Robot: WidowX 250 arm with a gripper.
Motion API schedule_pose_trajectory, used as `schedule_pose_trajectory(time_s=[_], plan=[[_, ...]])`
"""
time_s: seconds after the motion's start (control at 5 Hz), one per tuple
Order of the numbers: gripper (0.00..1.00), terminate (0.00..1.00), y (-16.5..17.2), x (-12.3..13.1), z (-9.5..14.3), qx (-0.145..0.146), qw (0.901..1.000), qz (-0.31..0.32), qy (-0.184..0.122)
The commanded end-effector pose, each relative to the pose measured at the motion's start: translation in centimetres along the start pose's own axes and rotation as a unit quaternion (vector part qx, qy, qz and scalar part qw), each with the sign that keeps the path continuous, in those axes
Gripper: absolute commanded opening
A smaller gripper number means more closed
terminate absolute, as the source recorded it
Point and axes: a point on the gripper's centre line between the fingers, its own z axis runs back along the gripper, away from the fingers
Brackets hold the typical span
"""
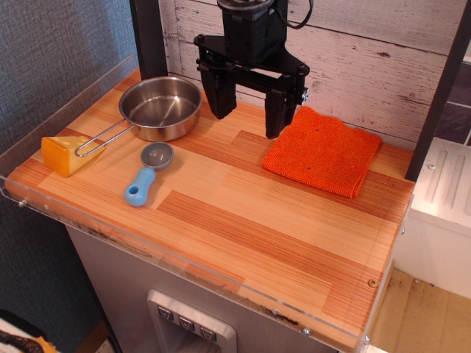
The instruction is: Take the silver vessel and place it on the orange cloth.
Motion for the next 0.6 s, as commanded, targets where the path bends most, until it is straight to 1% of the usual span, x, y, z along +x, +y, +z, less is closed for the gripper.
schedule_pose_trajectory(time_s=[0.0, 0.2, 0.4], plan=[[1.00, 0.00, 0.0, 0.0, 0.0, 0.000, 1.0000, 0.000, 0.000], [1.00, 0.00, 2.5, 0.6, -0.4, -0.004, 0.9998, 0.017, -0.004], [1.00, 0.00, 5.1, 0.5, -0.4, -0.004, 0.9993, 0.038, -0.005]])
